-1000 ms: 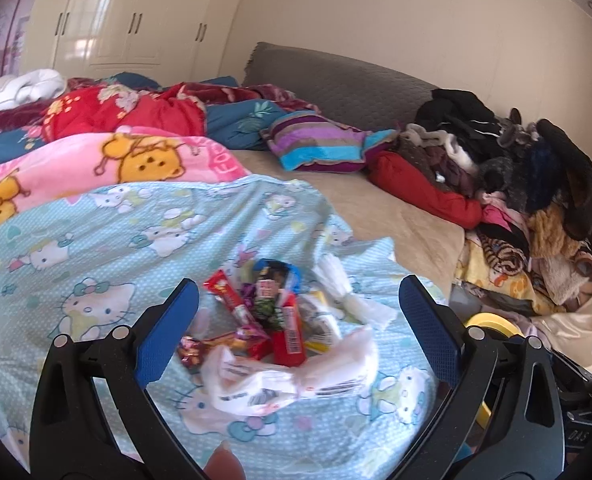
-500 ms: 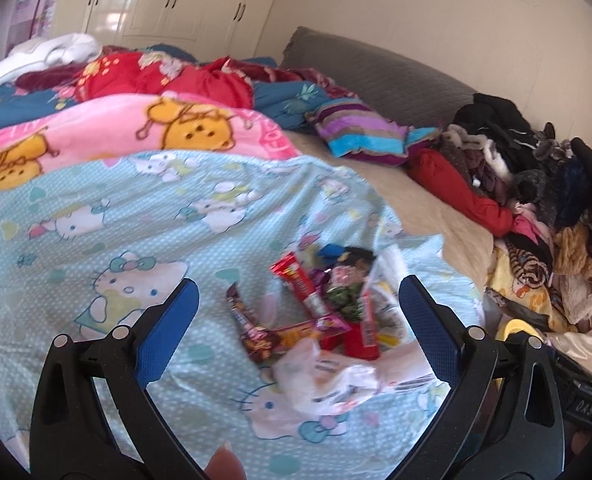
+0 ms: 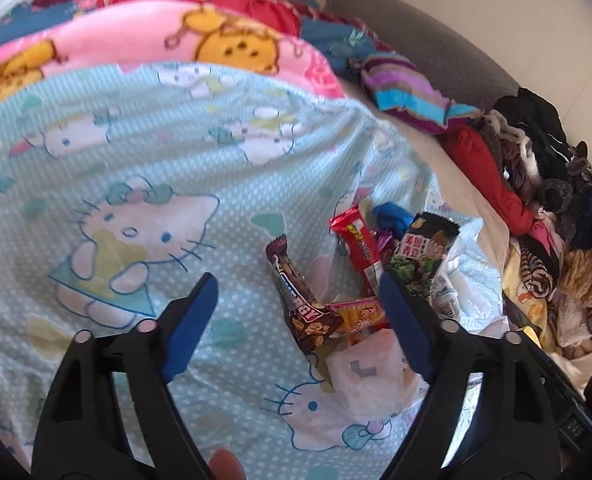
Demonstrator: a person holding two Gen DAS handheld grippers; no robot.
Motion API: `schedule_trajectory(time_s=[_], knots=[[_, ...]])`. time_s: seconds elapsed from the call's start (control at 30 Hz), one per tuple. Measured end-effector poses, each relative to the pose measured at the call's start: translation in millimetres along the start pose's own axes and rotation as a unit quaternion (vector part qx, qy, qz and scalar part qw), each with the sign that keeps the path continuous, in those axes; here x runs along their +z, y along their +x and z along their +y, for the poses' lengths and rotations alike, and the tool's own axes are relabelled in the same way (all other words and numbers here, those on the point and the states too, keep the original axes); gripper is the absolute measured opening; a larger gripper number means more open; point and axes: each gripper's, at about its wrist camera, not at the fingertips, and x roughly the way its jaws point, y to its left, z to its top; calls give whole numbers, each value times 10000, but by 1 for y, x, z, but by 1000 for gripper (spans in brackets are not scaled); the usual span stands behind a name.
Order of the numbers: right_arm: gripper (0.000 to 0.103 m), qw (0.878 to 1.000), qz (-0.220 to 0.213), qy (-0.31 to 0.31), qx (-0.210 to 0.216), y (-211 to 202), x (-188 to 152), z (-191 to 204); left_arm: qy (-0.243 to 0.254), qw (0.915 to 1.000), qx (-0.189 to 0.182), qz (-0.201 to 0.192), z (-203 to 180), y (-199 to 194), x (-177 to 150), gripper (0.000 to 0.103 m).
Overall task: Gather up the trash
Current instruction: 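Grasp a candy wrapper with the left tool while the right tool grasps a white plastic bag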
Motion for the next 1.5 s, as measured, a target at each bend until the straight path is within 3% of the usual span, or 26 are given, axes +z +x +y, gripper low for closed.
schedule_trajectory(time_s=[0.2,0.27,0.37,0.53,0.77,0.9,1.5], knots=[[84,9996,204,176,78,19,-3,-5,-277,9989,-152,349,7,21,-2,59],[66,9990,350,225,164,25,-7,-7,-323,9984,-169,423,7,25,-4,55],[52,9988,442,175,136,28,-15,-9,-400,9976,-180,540,8,32,-7,47],[42,9994,310,-29,117,16,-26,-5,-382,9975,-141,570,8,33,-9,30],[38,9996,193,-134,141,-2,-35,-3,-462,9968,-228,606,13,29,-11,19],[37,9997,126,-103,176,-10,-38,-4,-454,9974,-302,471,12,17,-11,8],[33,9991,-325,-86,270,-50,-37,-9,274,9978,-558,-216,-30,-31,-3,7]])
